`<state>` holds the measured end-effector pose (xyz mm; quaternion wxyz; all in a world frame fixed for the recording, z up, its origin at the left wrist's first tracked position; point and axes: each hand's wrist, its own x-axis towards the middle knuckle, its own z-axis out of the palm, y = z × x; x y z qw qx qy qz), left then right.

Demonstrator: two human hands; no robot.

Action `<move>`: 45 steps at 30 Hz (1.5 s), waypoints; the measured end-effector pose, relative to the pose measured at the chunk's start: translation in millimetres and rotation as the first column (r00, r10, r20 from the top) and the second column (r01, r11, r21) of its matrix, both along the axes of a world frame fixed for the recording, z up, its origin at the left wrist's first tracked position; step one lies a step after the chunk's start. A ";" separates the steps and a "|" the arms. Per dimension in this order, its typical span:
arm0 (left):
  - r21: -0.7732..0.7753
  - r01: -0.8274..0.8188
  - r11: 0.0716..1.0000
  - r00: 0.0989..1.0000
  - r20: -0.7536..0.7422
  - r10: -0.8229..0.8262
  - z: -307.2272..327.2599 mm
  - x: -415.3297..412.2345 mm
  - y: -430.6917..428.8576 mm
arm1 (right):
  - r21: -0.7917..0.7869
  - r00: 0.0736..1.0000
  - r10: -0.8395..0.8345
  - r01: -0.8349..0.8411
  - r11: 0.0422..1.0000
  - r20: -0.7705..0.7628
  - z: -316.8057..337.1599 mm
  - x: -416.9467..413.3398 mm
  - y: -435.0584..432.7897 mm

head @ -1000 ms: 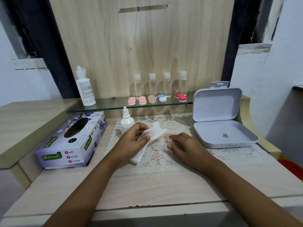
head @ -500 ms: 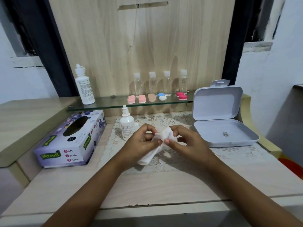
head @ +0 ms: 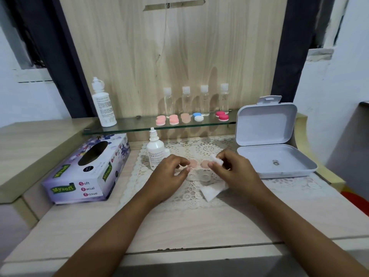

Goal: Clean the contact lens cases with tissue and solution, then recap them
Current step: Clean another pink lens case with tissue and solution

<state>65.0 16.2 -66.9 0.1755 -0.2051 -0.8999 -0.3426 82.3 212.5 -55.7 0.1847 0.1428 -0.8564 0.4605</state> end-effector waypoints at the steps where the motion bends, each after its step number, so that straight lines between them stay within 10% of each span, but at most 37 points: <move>1: -0.059 0.002 0.998 1.000 0.019 -0.001 -2.8 -2.9 -1.1 | 0.094 0.999 -0.021 0.024 0.995 -0.029 -1.2 -0.9 -0.5; 23: -0.153 0.023 0.988 0.998 0.055 -0.014 -11.2 -5.5 0.5 | 0.678 0.987 0.034 0.081 0.730 -0.155 -12.7 4.1 -9.2; 34: -0.166 -0.002 0.986 0.998 0.056 0.012 -11.8 -5.0 2.8 | 0.551 0.994 0.071 -0.013 0.834 -0.084 -23.1 -3.0 -3.1; 45: -0.174 -0.002 0.985 1.000 0.026 0.006 -12.0 -2.7 2.2 | 0.682 0.975 -0.046 0.187 0.707 -0.219 -20.6 5.5 -10.8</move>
